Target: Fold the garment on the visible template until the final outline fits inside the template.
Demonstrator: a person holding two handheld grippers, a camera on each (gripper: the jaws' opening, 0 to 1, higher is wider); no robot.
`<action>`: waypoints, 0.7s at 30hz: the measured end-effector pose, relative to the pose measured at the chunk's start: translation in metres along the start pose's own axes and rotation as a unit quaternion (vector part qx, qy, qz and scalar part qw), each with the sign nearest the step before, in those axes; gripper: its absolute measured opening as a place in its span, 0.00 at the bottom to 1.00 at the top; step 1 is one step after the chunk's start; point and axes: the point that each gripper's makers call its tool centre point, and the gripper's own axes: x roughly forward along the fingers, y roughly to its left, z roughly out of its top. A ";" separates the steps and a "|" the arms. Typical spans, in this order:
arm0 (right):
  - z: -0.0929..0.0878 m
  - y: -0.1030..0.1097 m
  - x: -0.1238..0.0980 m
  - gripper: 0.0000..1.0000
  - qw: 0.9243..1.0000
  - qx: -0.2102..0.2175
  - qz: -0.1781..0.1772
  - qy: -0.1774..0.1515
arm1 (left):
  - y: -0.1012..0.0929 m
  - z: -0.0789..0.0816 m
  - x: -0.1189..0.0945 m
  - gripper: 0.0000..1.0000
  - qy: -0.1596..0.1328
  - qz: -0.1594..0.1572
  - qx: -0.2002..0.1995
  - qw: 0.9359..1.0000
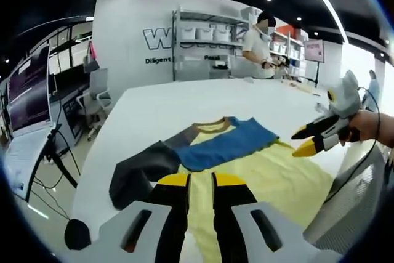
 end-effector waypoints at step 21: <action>0.020 -0.075 0.018 0.44 0.998 0.022 -0.058 -0.003 | -0.037 -0.026 0.036 0.10 0.053 -0.075 0.025 0.995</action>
